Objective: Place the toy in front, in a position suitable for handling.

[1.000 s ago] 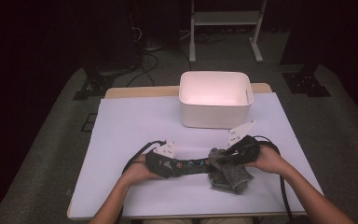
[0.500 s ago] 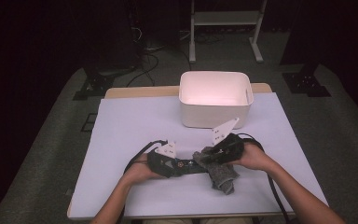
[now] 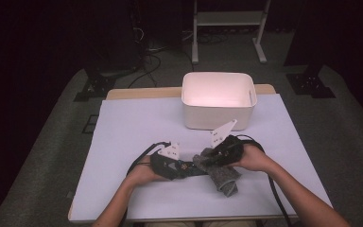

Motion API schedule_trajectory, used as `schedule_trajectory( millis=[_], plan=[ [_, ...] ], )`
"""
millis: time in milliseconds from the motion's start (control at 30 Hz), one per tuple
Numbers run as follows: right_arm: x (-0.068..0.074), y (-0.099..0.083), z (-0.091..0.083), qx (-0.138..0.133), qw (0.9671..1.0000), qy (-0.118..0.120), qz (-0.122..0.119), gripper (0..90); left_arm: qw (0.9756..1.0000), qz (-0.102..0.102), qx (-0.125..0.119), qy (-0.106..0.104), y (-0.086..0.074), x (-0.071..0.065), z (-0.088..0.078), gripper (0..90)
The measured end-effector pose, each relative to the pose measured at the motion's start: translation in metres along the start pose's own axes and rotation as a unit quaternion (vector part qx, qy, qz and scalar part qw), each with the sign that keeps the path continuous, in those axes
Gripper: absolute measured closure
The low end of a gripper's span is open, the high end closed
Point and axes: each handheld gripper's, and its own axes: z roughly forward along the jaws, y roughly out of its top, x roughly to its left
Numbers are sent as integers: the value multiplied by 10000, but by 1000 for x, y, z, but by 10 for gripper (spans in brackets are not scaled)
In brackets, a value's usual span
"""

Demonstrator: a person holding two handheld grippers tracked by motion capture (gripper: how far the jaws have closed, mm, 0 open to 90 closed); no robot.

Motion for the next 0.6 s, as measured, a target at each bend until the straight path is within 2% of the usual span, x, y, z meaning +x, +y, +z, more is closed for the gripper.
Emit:
schedule_trajectory(
  millis=[100, 200, 400, 600],
  plan=[
    [0, -8, -8, -3, 10000, -43, 77, 801, 10000, 20, -35, 11, 1, 0, -1, 582],
    [0, -16, -18, -14, 9998, -155, 153, 801, 9998, -60, -170, -32, 0, 1, -1, 582],
    [0, -25, -32, -50, 9993, -278, 245, 801, 10000, -13, -78, -26, -1, 1, 0, 583],
    [1, -13, -22, -47, 9998, -152, 141, 800, 9997, -80, -223, -51, 1, 2, -1, 582]
  ],
)
